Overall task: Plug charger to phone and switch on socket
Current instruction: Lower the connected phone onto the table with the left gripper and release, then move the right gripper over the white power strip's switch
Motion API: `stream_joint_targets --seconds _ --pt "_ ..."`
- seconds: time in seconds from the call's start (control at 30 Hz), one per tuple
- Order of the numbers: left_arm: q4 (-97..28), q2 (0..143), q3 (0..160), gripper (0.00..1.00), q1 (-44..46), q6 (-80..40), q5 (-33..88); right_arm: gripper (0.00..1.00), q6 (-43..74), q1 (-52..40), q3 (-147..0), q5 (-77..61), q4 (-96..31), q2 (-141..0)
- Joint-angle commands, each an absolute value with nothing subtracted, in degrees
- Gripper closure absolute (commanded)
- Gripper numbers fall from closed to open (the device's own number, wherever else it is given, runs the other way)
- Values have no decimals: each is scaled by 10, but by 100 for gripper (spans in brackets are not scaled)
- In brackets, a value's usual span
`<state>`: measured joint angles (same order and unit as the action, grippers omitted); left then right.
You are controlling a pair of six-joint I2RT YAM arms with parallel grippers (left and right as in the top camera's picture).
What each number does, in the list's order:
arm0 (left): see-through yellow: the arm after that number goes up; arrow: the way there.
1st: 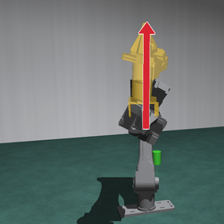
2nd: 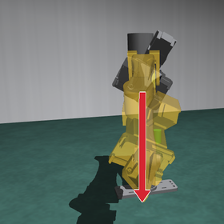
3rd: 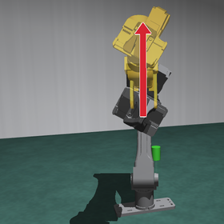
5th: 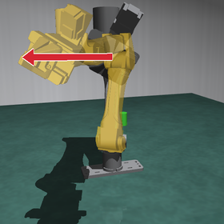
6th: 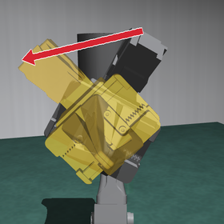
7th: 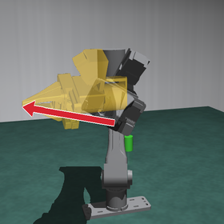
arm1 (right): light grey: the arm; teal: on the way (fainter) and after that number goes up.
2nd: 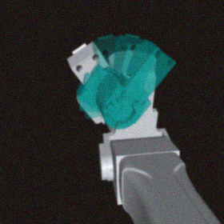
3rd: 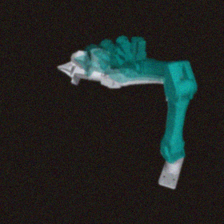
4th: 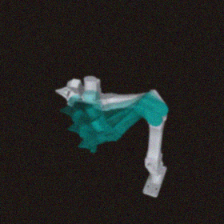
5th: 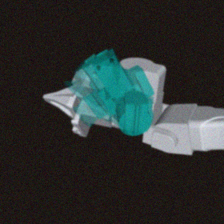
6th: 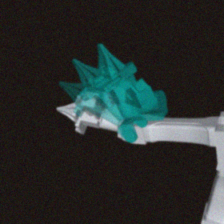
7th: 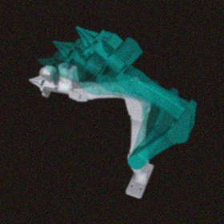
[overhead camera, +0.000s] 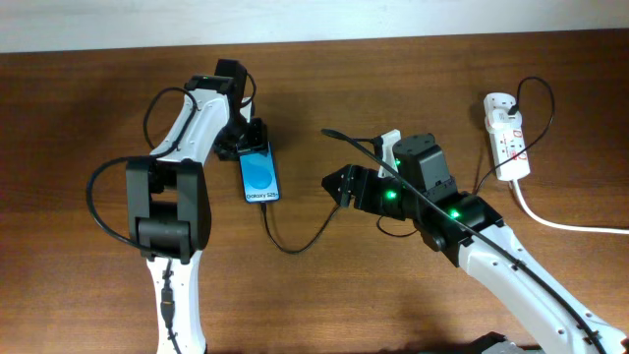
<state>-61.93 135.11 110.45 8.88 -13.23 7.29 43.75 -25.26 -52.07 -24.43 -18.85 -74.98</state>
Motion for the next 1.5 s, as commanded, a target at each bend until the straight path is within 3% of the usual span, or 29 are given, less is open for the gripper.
stream_joint_targets --seconds 0.0,0.3,0.37,0.4,0.57,0.63,0.67,0.77,1.0,1.13,1.4,1.47 --pt "-626 1361 1098 25 85 -126 38 18 433 -250 -528 -235 -186 -750" --pt "-667 1310 1183 26 56 -126 34 18 398 -250 -532 -247 -179 -747" --pt "-693 1252 1225 24 48 -125 32 3 352 -250 -556 -248 -197 -734" --pt "-701 1229 1236 24 45 -126 32 2 328 -250 -573 -247 -213 -728" --pt "-735 1063 1251 20 43 -125 32 2 242 -250 -689 -197 -386 -723" --pt "-747 991 1251 3 43 -125 32 2 227 -250 -756 -150 -472 -723" --pt "-752 965 1251 0 43 -125 32 2 227 -250 -783 -124 -508 -722" --pt "-779 895 1251 1 43 -126 32 2 226 -250 -864 -17 -617 -709" --pt "-879 858 1250 1 43 -126 32 2 227 -240 -923 112 -705 -641" --pt "-886 858 1250 1 43 -126 32 2 221 -122 -923 103 -738 -614" --pt "-893 858 1250 1 43 -126 32 2 107 263 -923 -171 -695 -724" --pt "-893 858 1250 1 43 -126 32 2 107 314 -923 -196 -668 -766"
